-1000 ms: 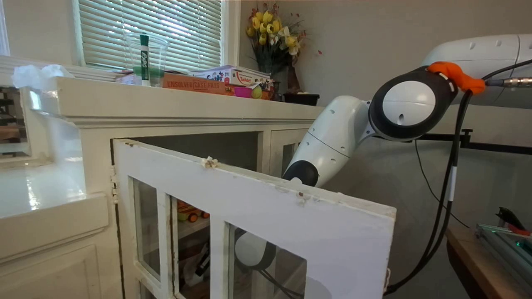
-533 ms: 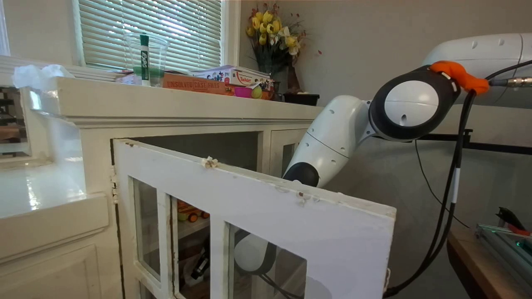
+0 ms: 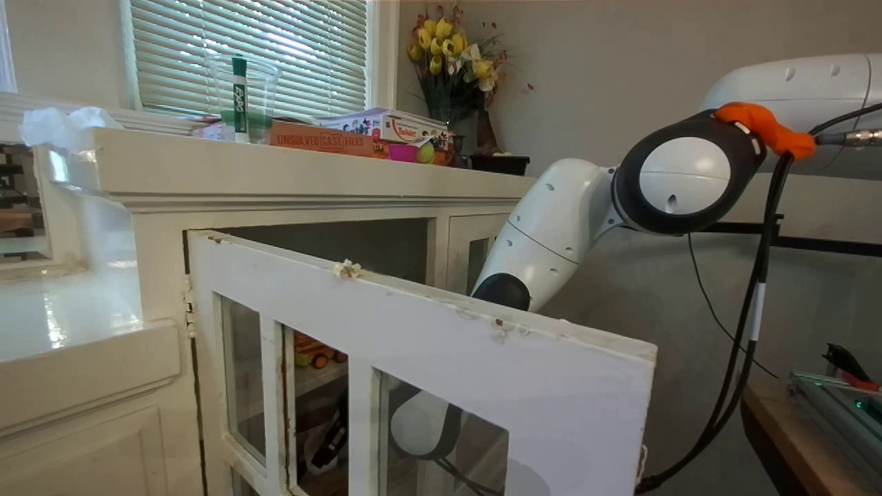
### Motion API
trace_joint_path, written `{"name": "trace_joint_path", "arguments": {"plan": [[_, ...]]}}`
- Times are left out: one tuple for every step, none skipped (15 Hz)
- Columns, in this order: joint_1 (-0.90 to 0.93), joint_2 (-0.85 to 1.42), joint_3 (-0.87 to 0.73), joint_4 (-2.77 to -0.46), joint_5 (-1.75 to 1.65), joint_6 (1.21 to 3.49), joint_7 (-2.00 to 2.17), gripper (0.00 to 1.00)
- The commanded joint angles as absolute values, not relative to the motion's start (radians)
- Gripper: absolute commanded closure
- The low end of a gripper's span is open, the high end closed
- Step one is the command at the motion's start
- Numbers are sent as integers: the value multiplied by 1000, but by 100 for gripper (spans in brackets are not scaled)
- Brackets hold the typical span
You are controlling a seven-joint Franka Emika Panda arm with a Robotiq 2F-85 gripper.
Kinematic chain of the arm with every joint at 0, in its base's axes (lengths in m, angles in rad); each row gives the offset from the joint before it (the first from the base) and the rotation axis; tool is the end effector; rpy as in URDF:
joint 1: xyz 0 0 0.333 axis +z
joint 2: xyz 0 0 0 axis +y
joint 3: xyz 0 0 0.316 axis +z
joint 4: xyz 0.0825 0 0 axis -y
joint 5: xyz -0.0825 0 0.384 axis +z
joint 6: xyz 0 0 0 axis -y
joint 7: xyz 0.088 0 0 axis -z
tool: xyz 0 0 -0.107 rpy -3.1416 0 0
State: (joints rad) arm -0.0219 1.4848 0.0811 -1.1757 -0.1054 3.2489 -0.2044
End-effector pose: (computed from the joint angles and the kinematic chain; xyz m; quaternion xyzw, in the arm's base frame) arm 0.7055 0.0319 -0.0624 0.9472 0.1302 0.2930 0.0033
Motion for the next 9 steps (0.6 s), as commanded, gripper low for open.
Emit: {"name": "trace_joint_path", "arguments": {"plan": [[-13, 1486, 62, -1187, -136, 3290, -195, 26], [-11, 1486, 59, -1185, -138, 3292, -196, 18], [-10, 1486, 58, -1183, -139, 3293, -196, 12], [-9, 1486, 56, -1182, -141, 3294, -197, 4], [-11, 1486, 58, -1180, -145, 3292, -200, 1], [-11, 1486, 58, -1178, -148, 3289, -201, 0], [-15, 1486, 62, -1177, -155, 3287, -205, 0], [-15, 1486, 61, -1175, -157, 3284, -204, 0], [-16, 1486, 61, -1174, -160, 3283, -204, 0]]}}
